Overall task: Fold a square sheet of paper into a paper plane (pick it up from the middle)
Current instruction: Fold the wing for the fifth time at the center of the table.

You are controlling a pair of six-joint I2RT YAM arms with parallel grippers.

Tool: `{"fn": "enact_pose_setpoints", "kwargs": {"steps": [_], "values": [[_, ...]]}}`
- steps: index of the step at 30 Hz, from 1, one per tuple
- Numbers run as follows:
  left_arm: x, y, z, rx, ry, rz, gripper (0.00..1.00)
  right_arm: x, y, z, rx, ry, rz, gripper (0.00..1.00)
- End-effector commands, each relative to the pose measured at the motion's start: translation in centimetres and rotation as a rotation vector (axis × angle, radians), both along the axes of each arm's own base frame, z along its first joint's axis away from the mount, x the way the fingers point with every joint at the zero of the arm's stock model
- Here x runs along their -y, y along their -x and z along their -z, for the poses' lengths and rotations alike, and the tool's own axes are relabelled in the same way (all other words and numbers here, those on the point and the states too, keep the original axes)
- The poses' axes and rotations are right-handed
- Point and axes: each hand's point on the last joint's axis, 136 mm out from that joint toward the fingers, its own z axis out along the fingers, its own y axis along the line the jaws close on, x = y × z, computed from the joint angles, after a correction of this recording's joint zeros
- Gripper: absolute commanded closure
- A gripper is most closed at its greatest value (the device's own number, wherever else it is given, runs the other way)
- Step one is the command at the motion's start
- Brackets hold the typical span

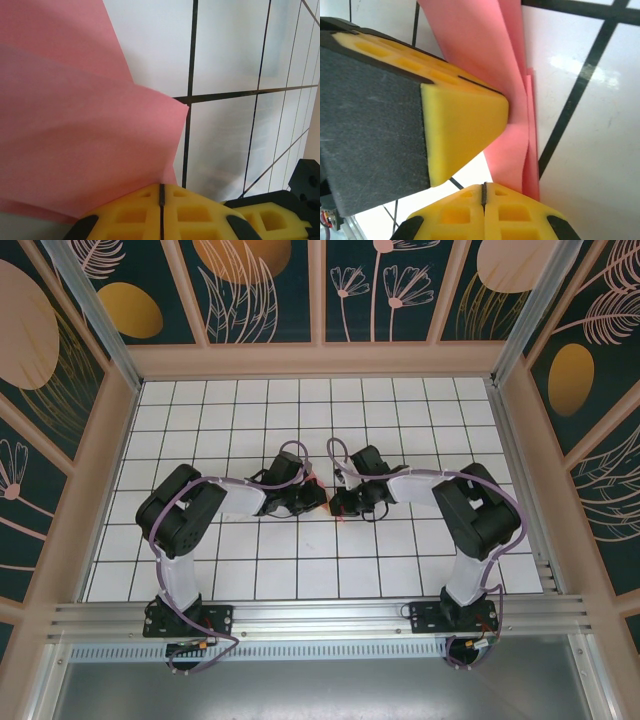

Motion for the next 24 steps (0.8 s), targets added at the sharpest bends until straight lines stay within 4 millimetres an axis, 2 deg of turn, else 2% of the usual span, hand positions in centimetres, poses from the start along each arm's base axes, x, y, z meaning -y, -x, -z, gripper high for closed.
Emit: {"fn": "enact_pose_setpoints", "kwargs": {"steps": [1,8,17,24], "values": [[-4.0,0.7,5.6,-0.087,-0.214,-0.092,0.9,0.8,-0.1,0.9,0.001,0.069,0.002,0.95],[-4.3,0.7,5.8,-0.088,-0.237,-0.096,0.91,1.3,0.3,1.2,-0.005,0.088,0.001,0.95],[-4.3,0.7,5.8,-0.087,-0.238,-0.092,0.91,1.8,1.7,1.5,-0.032,0.083,-0.018,0.95],[-4.5,0.8,6.0,-0.09,-0.248,-0.096,0.91,2.9,2.9,2.6,-0.068,0.107,-0.01,0.95]]}}
